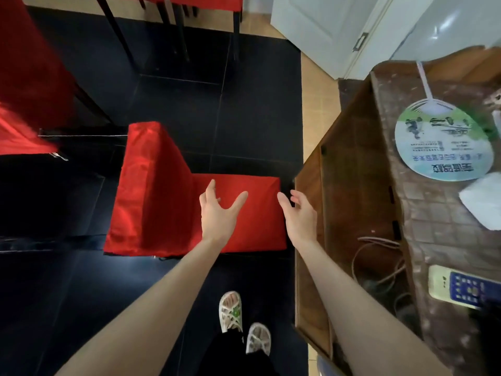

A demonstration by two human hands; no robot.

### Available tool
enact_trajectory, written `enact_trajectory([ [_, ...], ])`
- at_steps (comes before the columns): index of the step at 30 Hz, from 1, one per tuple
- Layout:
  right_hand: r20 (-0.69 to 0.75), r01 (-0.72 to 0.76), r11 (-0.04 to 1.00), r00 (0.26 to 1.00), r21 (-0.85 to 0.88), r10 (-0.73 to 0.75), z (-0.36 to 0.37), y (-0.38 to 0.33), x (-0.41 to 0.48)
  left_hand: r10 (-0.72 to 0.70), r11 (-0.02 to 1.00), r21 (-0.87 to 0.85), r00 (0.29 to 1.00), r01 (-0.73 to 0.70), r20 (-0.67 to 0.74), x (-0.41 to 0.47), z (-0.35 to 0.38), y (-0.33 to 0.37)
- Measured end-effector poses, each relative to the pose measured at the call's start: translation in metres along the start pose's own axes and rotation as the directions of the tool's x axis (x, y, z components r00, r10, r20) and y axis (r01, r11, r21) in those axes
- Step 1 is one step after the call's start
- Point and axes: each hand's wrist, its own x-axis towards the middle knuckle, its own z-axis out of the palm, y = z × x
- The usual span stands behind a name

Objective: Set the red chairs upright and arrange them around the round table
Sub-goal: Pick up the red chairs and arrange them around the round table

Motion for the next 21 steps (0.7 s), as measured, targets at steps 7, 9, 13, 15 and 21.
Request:
enact_trajectory([
  [7,0.022,-0.110,0.994,0.994,0.002,0.110,0.036,0.067,0.073,-0.114,0.993,0.044,0.993,0.112,0.043,0.057,0.054,-0.061],
  [9,0.030,-0.140,0.990,0.990,0.009,0.140,0.050,0.091,0.094,-0.142,0.989,0.056,0.989,0.140,0.047,0.072,0.073,-0.085],
  [13,0.070,-0.193,0.981,0.979,0.025,0.191,0.079,0.146,0.136,-0.208,0.977,0.065,0.977,0.205,0.045,0.100,0.113,-0.139],
  [15,0.083,-0.221,0.975,0.972,0.032,0.218,0.093,0.173,0.151,-0.236,0.970,0.074,0.970,0.232,0.054,0.110,0.130,-0.165],
  [21,0.106,-0.302,0.952,0.950,0.058,0.295,0.134,0.259,0.192,-0.321,0.944,0.093,0.947,0.317,0.025,0.141,0.176,-0.247],
])
